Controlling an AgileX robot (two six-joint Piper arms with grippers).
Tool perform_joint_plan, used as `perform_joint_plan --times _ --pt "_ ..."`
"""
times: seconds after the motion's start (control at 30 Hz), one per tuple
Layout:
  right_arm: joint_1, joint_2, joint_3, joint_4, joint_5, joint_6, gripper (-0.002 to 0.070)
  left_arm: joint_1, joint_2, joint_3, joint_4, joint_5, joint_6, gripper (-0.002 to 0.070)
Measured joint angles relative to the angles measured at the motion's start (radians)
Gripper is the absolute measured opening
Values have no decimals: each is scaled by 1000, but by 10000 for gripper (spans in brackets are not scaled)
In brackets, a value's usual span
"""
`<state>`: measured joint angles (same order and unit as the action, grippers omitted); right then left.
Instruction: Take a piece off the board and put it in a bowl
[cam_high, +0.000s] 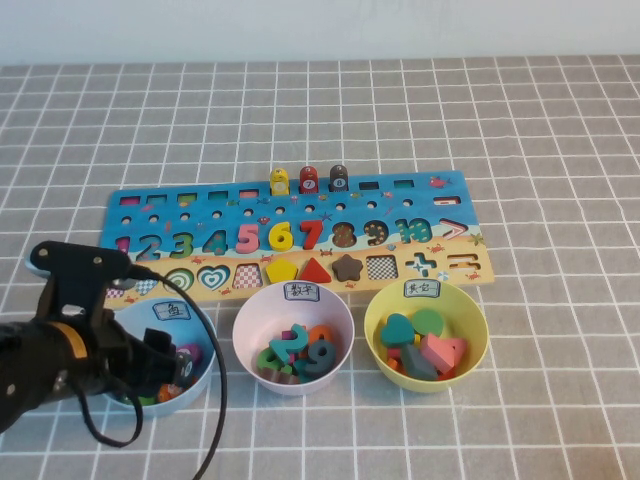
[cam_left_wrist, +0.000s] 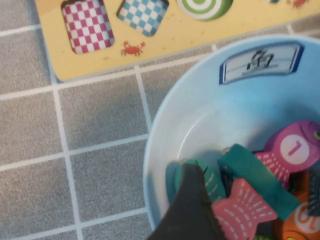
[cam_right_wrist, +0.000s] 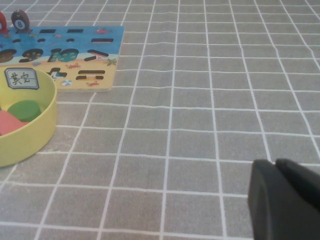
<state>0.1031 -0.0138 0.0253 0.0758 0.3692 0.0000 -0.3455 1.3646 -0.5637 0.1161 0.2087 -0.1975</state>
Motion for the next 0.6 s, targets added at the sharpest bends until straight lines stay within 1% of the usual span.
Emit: perform_joint_plan --times 0.07,0.17,0.23,0.3,0.33,0.4,0.53,0.6 --pt "0 0 0 0 0 0 -17 0 -18 0 0 0 -31 508" --pt "0 0 0 0 0 0 -17 0 -80 0 0 6 -59 519" --pt "0 0 0 0 0 0 -17 0 -136 0 0 20 -72 515" --pt "0 0 0 0 0 0 -17 0 -202 0 0 46 -77 487" --pt "0 0 0 0 0 0 -17 0 -242 0 0 63 -77 455" --pt "0 0 0 0 0 0 -17 0 -326 0 0 98 -79 367" --pt "0 0 0 0 0 0 -17 0 -495 10 0 158 -79 97" --pt "0 0 0 0 0 0 -17 0 -586 37 0 165 -79 41"
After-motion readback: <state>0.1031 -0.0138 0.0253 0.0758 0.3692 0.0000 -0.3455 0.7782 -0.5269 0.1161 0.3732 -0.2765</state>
